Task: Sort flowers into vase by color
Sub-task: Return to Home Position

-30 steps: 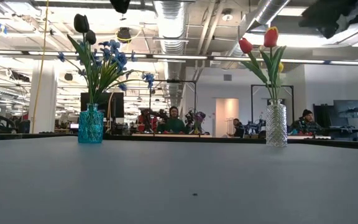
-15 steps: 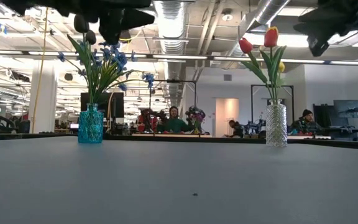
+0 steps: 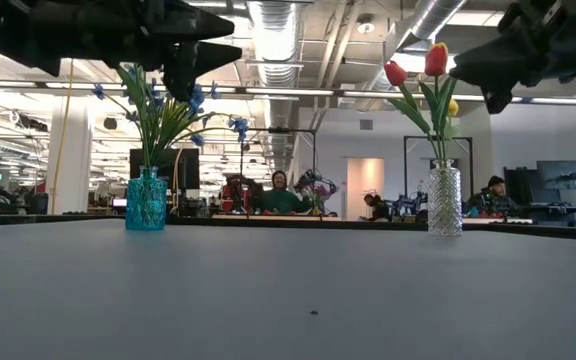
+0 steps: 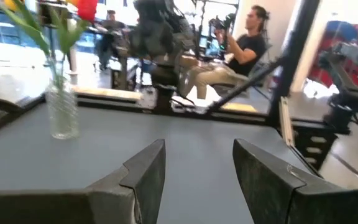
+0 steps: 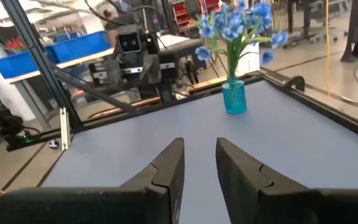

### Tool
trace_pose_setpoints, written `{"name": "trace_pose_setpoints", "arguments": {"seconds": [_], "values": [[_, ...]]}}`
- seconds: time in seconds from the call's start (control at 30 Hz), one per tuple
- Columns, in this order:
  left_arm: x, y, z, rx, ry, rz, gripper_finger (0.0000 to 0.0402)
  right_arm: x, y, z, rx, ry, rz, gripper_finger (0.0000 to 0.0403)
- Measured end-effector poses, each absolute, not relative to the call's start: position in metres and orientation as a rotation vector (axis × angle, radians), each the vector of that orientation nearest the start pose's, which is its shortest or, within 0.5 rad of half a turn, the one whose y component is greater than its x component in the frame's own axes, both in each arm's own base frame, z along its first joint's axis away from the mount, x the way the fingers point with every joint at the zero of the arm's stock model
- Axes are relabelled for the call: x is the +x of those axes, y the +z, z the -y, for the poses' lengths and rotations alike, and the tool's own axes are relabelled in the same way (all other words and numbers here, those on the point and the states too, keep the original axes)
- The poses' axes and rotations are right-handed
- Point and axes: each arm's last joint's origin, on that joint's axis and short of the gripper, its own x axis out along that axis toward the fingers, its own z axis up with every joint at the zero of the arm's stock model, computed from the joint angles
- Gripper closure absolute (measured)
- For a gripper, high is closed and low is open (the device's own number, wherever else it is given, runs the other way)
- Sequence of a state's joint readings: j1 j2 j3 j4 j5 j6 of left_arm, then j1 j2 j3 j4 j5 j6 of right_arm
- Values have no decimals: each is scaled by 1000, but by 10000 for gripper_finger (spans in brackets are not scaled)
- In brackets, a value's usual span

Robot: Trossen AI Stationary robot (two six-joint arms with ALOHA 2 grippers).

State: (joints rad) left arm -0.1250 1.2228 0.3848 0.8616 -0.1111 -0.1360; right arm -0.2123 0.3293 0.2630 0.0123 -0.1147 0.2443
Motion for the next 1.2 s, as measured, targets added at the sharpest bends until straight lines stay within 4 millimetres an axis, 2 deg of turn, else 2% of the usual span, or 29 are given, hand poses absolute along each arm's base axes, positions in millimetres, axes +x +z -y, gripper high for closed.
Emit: {"name": "trace_pose_setpoints", "arguments": {"seconds": [0.2, 0.43, 0.67, 0.8, 1.07, 1.2], "values": [[221, 226, 7, -134, 63, 24, 224, 128, 209, 22, 262, -125, -112, 285], [197, 236, 3, -111, 121, -31, 224, 143, 198, 25, 214, -131, -197, 285], [180, 208, 4, -154, 165, -5, 224, 157, 185, 28, 185, -125, -147, 285], [172, 195, 3, -165, 166, 1, 224, 160, 180, 28, 173, -125, -178, 285], [142, 176, 0, -188, 234, 28, 224, 150, 181, 31, 115, -169, -215, 285], [131, 174, -1, -208, 237, 89, 224, 144, 184, 36, 98, -208, -197, 285]]}}
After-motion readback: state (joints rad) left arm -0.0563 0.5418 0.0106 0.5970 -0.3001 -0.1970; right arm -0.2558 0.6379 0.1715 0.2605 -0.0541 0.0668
